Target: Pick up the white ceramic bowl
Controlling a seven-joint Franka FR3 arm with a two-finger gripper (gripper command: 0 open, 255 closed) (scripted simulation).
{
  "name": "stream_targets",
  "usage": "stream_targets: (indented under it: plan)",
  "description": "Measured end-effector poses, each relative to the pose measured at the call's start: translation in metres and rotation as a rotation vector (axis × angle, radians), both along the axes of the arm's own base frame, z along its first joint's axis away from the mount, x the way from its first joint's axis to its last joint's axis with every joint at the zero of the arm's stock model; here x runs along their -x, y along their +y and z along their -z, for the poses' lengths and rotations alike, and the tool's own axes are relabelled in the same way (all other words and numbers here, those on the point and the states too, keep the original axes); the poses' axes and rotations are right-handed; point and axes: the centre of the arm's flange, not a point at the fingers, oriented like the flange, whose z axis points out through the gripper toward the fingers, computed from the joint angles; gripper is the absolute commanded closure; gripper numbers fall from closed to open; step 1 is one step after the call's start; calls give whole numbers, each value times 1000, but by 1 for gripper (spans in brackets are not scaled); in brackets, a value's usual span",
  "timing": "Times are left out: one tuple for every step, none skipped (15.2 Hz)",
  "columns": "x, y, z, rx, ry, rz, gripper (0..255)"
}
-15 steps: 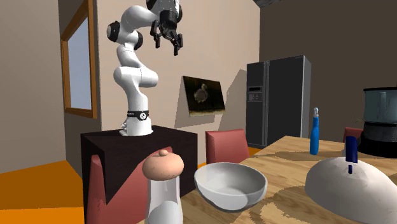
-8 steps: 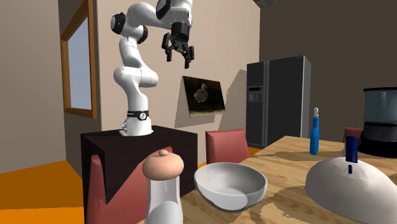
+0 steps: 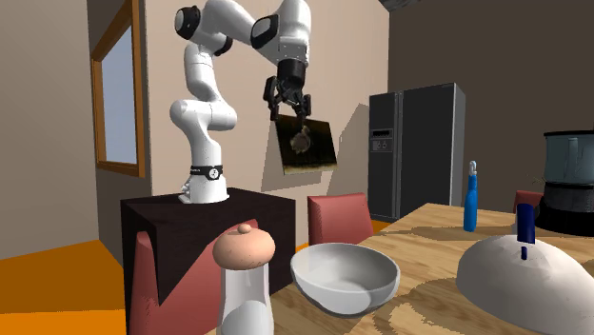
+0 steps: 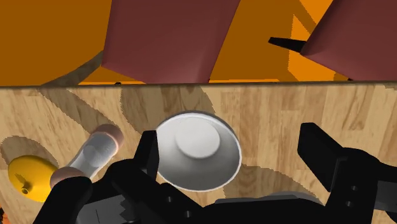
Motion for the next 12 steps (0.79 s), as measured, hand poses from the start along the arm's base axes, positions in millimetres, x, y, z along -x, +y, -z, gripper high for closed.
stream_targets:
  plan:
    - [-9,0,9,3,1,0,0]
    - [-19,1,20,6,2,0,0]
    - [-25,6,26,10,4,-1,0]
    - [-33,5,39,13,6,-1,0]
    - [-40,10,49,16,8,-1,0]
    - [-53,14,58,19,8,-2,0]
    - [-63,10,69,22,10,-2,0]
    - [-71,12,79,25,11,-2,0]
    - [-81,15,89,28,13,-2,0]
    - [-88,17,101,31,15,-3,0]
    - [-97,23,111,34,16,-3,0]
    - [-109,23,121,37,17,-3,0]
